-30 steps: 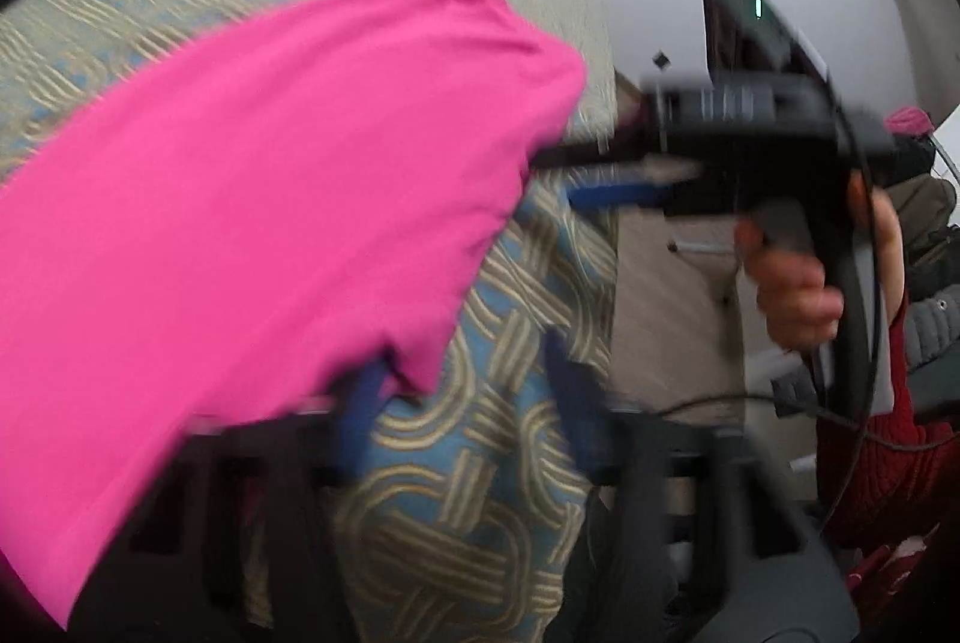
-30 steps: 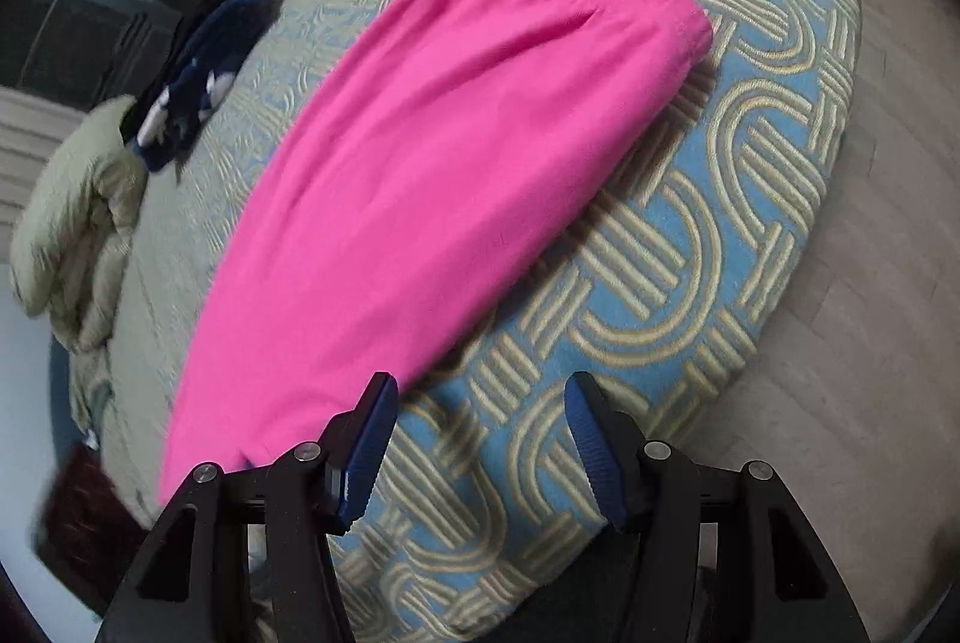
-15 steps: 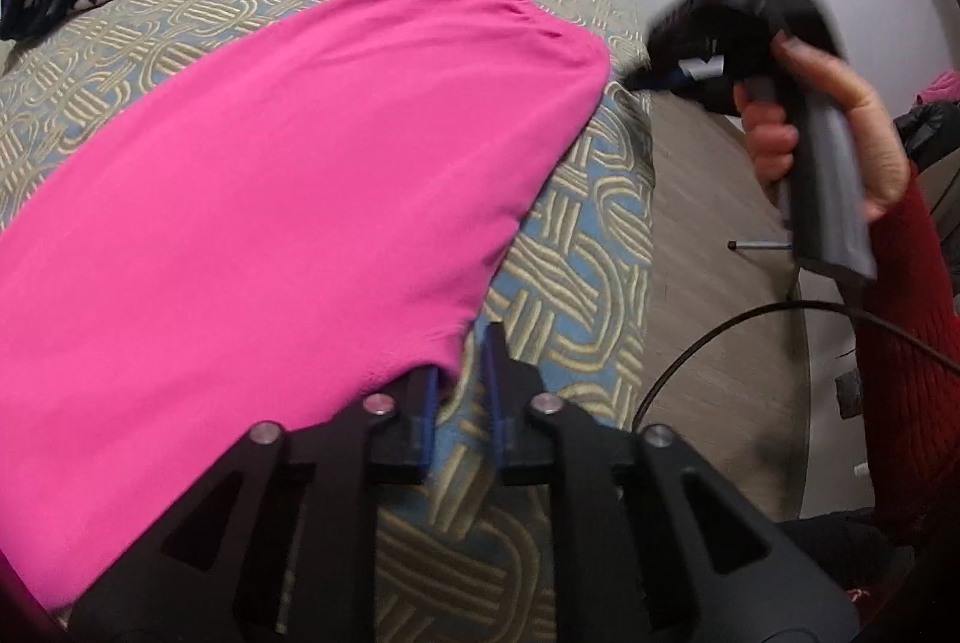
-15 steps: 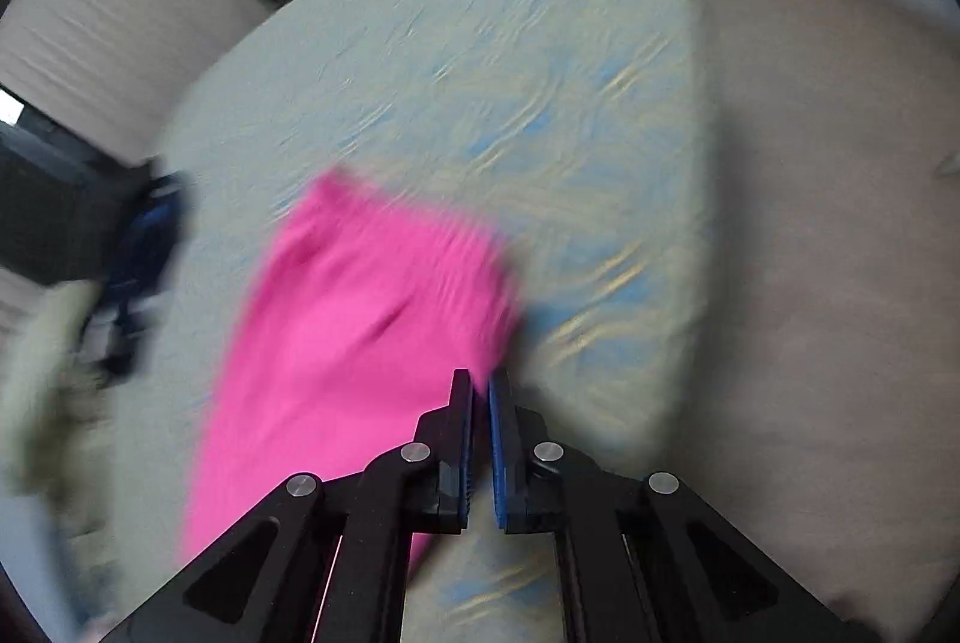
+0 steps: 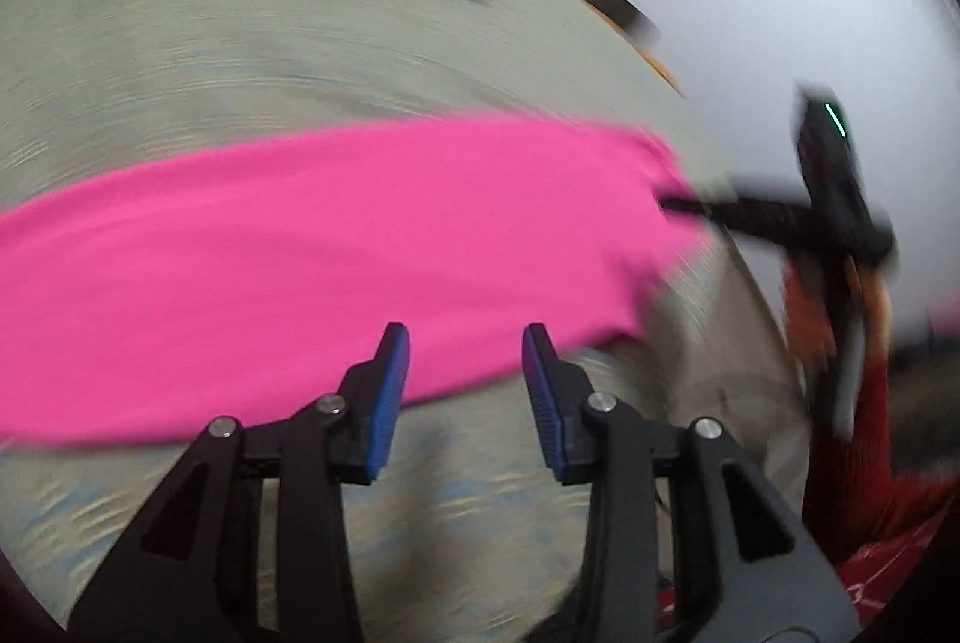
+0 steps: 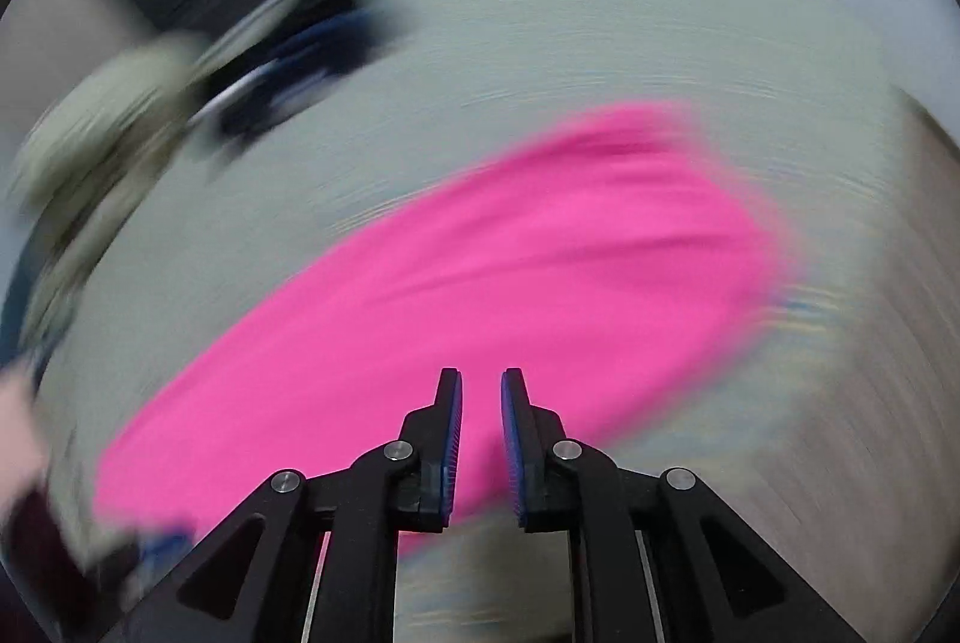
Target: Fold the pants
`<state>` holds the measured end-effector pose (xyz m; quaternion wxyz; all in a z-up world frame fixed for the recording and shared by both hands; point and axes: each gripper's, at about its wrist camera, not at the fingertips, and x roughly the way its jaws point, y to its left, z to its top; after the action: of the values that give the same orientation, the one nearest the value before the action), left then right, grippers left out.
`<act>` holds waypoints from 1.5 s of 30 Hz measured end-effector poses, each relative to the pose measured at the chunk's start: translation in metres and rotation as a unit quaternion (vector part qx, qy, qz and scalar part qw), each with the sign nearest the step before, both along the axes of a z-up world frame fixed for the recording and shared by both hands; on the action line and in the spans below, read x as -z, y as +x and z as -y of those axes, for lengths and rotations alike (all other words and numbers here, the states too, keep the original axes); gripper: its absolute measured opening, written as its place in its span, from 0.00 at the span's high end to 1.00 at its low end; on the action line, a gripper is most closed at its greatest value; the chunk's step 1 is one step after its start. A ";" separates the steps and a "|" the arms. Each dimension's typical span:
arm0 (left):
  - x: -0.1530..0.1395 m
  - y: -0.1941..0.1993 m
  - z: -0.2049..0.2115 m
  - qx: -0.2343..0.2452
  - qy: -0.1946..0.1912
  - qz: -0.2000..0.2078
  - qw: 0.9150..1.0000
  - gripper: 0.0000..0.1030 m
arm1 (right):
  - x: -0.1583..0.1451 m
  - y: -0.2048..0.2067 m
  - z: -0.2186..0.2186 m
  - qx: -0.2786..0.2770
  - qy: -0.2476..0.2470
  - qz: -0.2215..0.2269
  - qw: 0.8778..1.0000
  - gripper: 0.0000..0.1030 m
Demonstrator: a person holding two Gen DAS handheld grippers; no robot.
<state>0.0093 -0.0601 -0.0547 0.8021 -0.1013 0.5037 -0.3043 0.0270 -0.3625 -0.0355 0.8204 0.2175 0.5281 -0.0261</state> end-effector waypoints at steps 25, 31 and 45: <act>0.072 0.025 -0.329 -0.409 -0.017 -0.061 0.910 0.48 | 0.057 0.105 -0.389 -0.335 0.048 -0.081 0.938 0.76; 0.080 0.025 -0.334 -0.419 -0.020 -0.073 0.905 0.91 | 0.061 0.107 -0.374 -0.323 0.066 -0.091 0.940 0.72; 0.009 0.044 -0.222 -0.304 0.021 0.039 0.952 0.91 | 0.055 0.105 -0.284 -0.237 0.100 -0.078 0.963 0.72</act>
<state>0.0533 0.1619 -0.0637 0.8776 -0.2205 0.4238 -0.0394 0.1324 -0.0788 -0.0903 0.7334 0.1645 0.6267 0.2055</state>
